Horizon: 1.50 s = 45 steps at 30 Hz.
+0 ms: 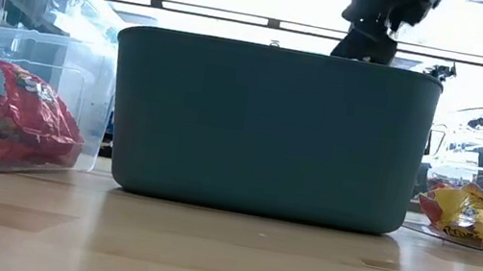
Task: Sort candy
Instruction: Put the white chocolate into the blue bin
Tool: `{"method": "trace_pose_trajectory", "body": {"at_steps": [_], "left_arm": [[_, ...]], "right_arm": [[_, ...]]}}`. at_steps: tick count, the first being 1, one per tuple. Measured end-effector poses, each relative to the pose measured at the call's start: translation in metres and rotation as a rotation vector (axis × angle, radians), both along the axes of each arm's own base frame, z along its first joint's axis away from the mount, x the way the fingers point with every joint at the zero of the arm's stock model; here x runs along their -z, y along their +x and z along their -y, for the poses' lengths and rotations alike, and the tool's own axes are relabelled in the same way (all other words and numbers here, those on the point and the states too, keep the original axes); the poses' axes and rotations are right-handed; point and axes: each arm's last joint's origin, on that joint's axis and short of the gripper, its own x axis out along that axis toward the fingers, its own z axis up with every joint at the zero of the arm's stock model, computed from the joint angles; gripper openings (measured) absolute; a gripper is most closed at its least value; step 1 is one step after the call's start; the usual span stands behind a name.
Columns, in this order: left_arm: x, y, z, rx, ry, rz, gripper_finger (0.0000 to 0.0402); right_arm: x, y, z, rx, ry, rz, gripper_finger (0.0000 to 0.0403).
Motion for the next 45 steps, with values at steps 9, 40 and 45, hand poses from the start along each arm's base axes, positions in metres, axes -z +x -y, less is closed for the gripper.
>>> {"method": "trace_pose_trajectory", "body": {"at_steps": [9, 40, 45], "left_arm": [[0.008, 0.003, 0.048, 0.158, -0.276, -0.082, 0.0191], [0.195, -0.028, 0.314, 0.086, -0.221, -1.515, 0.0191], [0.211, -0.029, 0.312, 0.095, -0.256, -1.527, 0.0191]], "right_arm": [[-0.045, 0.001, -0.001, -0.023, -0.117, -0.042, 0.029], [-0.085, -0.041, -0.028, 0.068, -0.265, 0.081, 0.0291], [-0.085, -0.04, -0.027, 0.091, -0.246, 0.076, 0.0291]]}}
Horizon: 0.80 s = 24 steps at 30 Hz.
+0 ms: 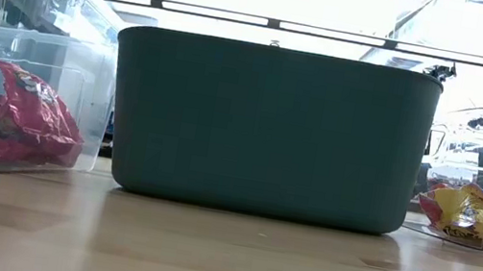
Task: Sort candy
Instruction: Put the white chocolate into the blue bin
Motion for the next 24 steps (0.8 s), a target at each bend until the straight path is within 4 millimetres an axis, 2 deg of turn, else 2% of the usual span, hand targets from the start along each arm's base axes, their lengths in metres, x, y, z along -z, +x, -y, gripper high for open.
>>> {"method": "trace_pose_trajectory", "body": {"at_steps": [7, 11, 14, 16, 19, 20, 24], "left_arm": [[0.024, -0.012, -0.001, -0.045, -0.066, -0.042, 0.0191], [0.029, -0.017, -0.005, -0.04, -0.067, -0.054, 0.0188], [0.028, -0.018, -0.006, -0.007, -0.073, -0.045, 0.0162], [0.026, -0.018, -0.008, 0.008, -0.074, -0.027, 0.0121], [0.012, -0.018, -0.013, 0.026, -0.065, 0.045, 0.0032], [0.003, -0.016, -0.016, 0.029, -0.08, 0.088, 0.0019], [-0.05, -0.014, -0.032, 0.068, -0.19, 0.284, 0.0021]], "right_arm": [[0.0, 0.0, 0.001, 0.031, 0.001, 0.004, 0.0291], [0.0, 0.0, 0.001, 0.043, -0.01, 0.007, 0.0291], [0.0, 0.0, 0.002, 0.055, -0.021, 0.009, 0.0291], [0.0, 0.0, 0.002, 0.062, -0.03, 0.01, 0.0291], [0.0, 0.0, 0.002, 0.065, -0.034, 0.011, 0.0291], [0.0, 0.0, 0.002, 0.064, -0.034, 0.011, 0.0291], [0.0, 0.0, 0.002, 0.065, -0.033, 0.011, 0.0291]]}}
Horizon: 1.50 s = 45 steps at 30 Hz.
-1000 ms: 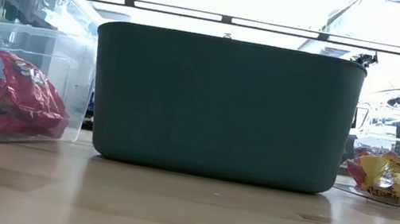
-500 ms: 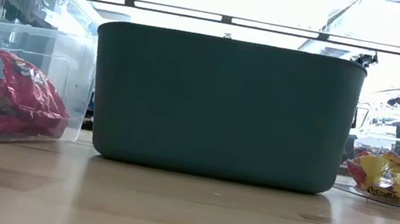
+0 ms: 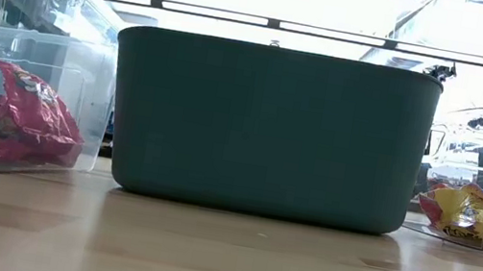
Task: Sort candy
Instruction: Put the white chocolate into the blue bin
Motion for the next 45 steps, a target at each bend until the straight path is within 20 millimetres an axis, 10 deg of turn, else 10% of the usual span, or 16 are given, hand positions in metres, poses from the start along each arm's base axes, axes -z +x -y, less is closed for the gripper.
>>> {"method": "trace_pose_trajectory", "body": {"at_steps": [9, 15, 22, 36, 45], "left_arm": [[-0.111, 0.045, -0.095, -0.006, 0.09, 0.666, 0.0005], [-0.108, 0.114, -0.17, -0.096, 0.293, 0.814, 0.0008], [-0.084, 0.161, -0.207, -0.158, 0.276, 0.856, 0.0065], [-0.119, 0.152, -0.217, -0.329, 0.394, 0.915, 0.0193], [-0.139, 0.135, -0.325, -0.683, 0.595, 0.705, 0.02]], "right_arm": [[0.0, 0.0, 0.001, 0.012, -0.048, 0.007, 0.0291], [-0.001, 0.0, 0.003, 0.053, -0.096, 0.019, 0.0291], [-0.001, 0.0, 0.003, 0.044, -0.124, 0.018, 0.0291], [-0.01, -0.009, 0.011, 0.011, -0.247, 0.042, 0.0291], [-0.021, -0.012, 0.058, 0.259, -0.293, 0.076, 0.0291]]}}
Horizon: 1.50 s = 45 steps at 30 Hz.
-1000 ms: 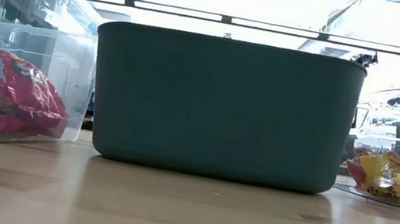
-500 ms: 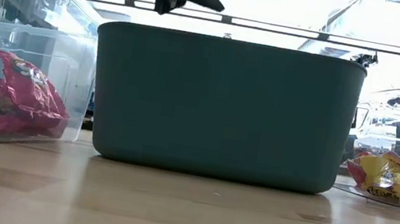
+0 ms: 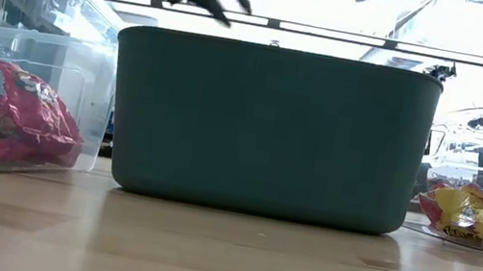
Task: Sort candy
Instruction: Put the white chocolate into the blue bin
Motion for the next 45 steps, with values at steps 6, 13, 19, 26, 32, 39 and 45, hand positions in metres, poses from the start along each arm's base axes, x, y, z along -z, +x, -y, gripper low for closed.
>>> {"method": "trace_pose_trajectory", "body": {"at_steps": [6, 13, 19, 26, 32, 39, 45], "left_arm": [[0.043, -0.011, -0.099, -0.214, -0.059, -0.141, 0.02], [0.115, -0.006, -0.166, -0.34, -0.261, -0.202, 0.02], [0.159, 0.01, -0.181, -0.302, -0.275, -0.241, 0.02], [0.189, 0.025, -0.193, -0.325, -0.292, -0.235, 0.02], [0.21, 0.034, -0.2, -0.314, -0.332, -0.293, 0.02], [0.209, 0.037, -0.203, -0.284, -0.338, -0.285, 0.0195], [0.211, 0.034, -0.201, -0.238, -0.365, -0.319, 0.008]], "right_arm": [[0.006, 0.005, 0.048, 0.117, 0.007, -0.048, 0.0291], [0.009, -0.006, 0.1, 0.299, 0.093, -0.033, 0.0291], [0.008, -0.018, 0.127, 0.435, 0.149, 0.01, 0.0291], [0.009, -0.027, 0.143, 0.509, 0.169, 0.027, 0.0291], [0.009, -0.03, 0.149, 0.525, 0.172, 0.028, 0.0291], [0.009, -0.032, 0.151, 0.52, 0.175, 0.025, 0.0291], [0.009, -0.031, 0.15, 0.475, 0.165, 0.005, 0.0291]]}}
